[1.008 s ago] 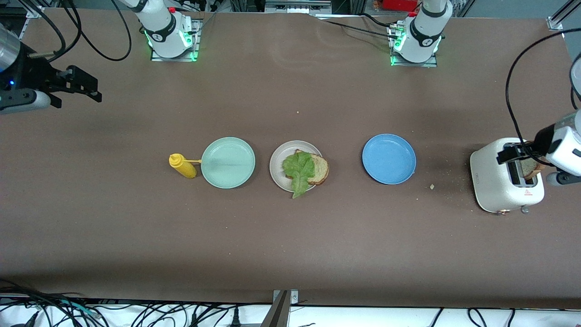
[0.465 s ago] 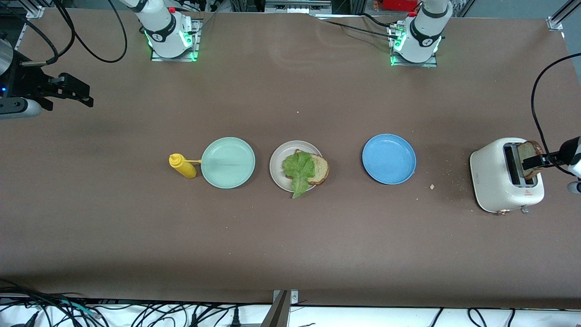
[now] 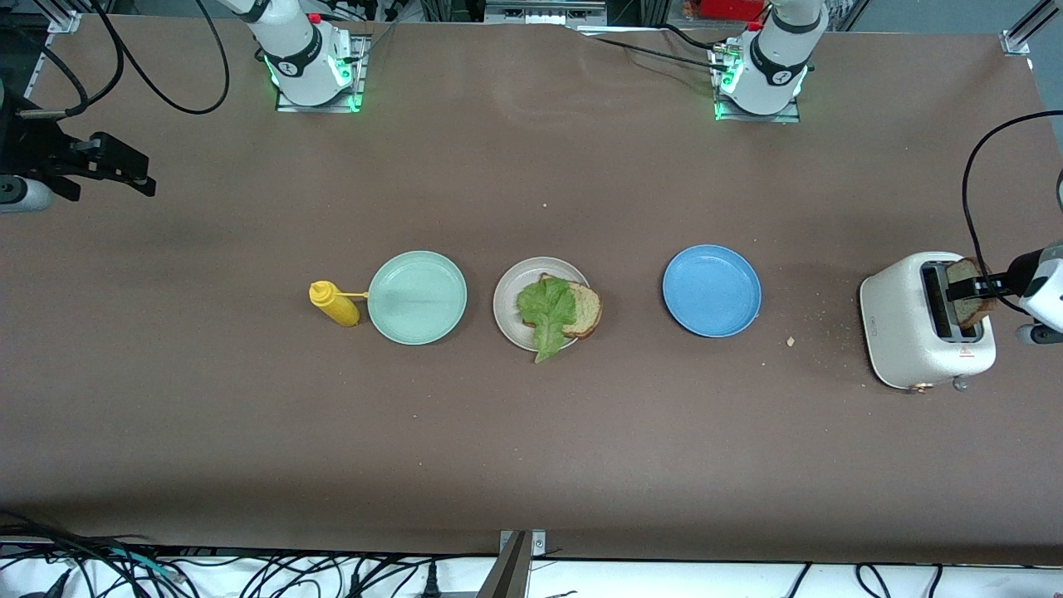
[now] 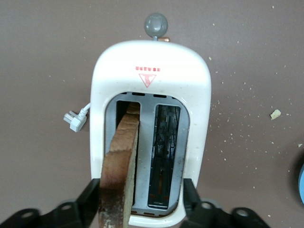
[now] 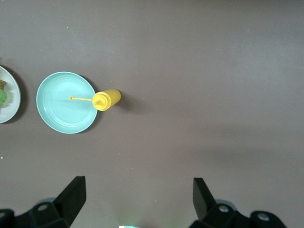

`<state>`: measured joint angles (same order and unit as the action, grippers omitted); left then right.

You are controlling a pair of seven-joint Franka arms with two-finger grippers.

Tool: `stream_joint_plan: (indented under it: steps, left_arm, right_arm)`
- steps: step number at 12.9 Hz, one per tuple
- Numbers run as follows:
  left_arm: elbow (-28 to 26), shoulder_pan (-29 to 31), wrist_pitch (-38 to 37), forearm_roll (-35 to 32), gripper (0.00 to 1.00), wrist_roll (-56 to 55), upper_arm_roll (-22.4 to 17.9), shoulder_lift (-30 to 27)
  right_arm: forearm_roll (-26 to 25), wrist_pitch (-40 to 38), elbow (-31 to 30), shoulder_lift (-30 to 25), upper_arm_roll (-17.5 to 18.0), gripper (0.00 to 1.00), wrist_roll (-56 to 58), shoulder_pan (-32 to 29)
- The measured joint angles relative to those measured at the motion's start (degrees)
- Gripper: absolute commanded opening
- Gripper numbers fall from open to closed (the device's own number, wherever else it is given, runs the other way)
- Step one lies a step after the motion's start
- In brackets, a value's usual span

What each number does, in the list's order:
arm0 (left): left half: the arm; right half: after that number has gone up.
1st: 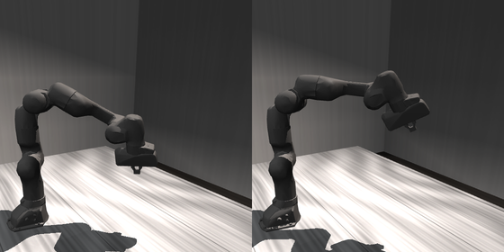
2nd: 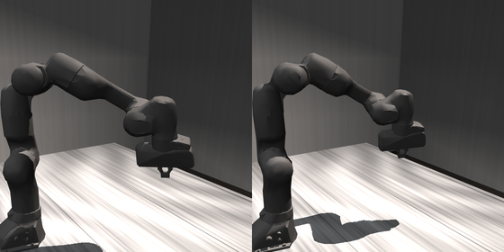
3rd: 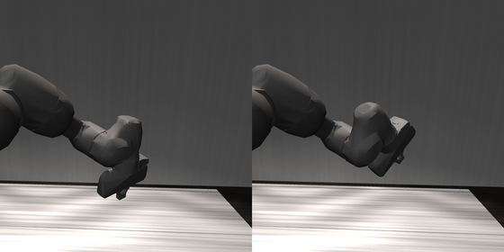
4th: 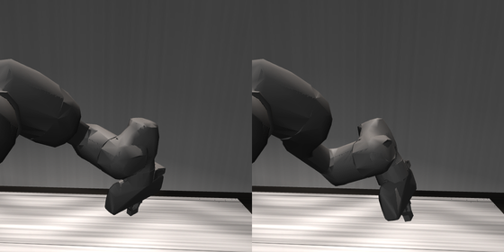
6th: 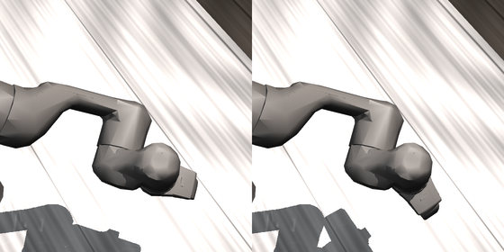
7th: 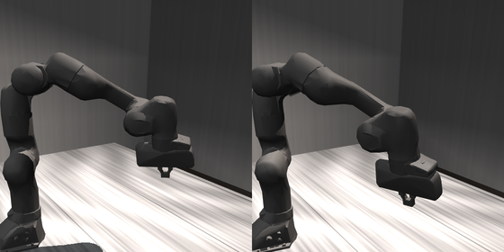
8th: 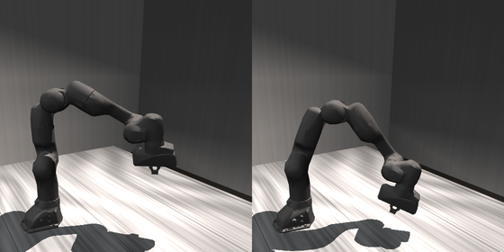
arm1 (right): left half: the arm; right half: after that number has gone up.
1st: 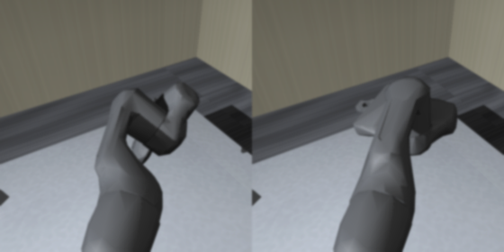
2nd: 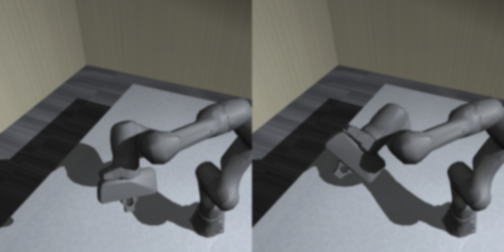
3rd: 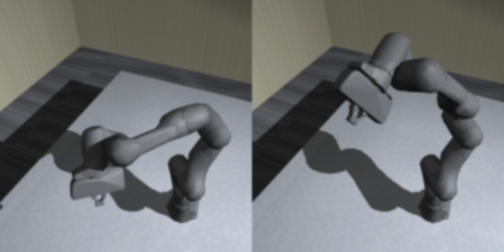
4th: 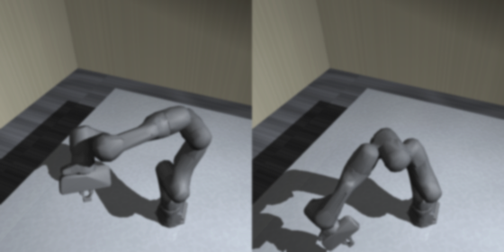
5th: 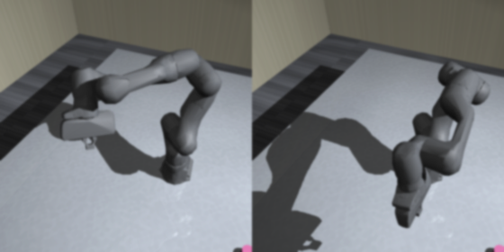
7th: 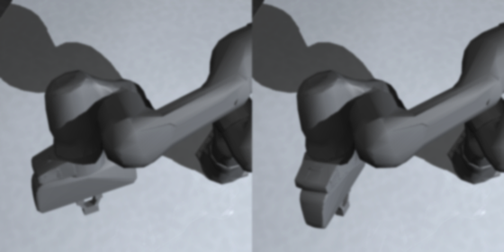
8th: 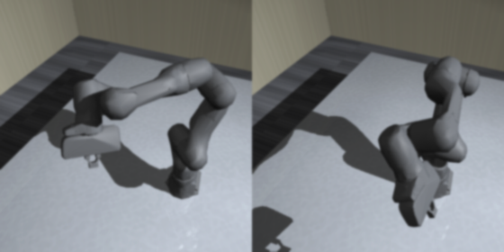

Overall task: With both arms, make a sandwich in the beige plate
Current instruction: 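Lower the left gripper onto the toaster bread slice and grasp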

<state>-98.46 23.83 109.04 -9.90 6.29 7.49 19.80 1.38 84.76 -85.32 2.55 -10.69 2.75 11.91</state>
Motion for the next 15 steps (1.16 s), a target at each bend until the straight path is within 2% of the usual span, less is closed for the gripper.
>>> stream_joint_plan:
  steps: [5, 10, 12, 15]
  left_arm:
    - [-0.5, 0.23, 0.04, -3.68, 0.0, 0.09, -0.01, -0.61]
    - [0.14, 0.21, -2.57, -3.68, 0.0, 0.1, 1.01, -4.59]
    - [1.92, 0.18, -6.53, -3.68, 0.0, 0.1, 3.51, -6.96]
    - [6.69, -0.03, -12.91, -0.45, 0.0, -0.43, 10.08, -8.34]
  right_arm:
    - [-1.7, -2.56, 0.01, -0.84, 0.23, 1.0, 0.0, 0.05]
    - [-2.83, 0.26, 0.0, -0.73, 0.26, 1.0, -0.04, 0.07]
    - [-2.87, 0.82, 0.0, -0.69, 0.2, 1.0, -0.04, 0.03]
    - [-3.02, 1.04, -0.01, -0.6, 0.16, 1.0, -0.04, 0.0]
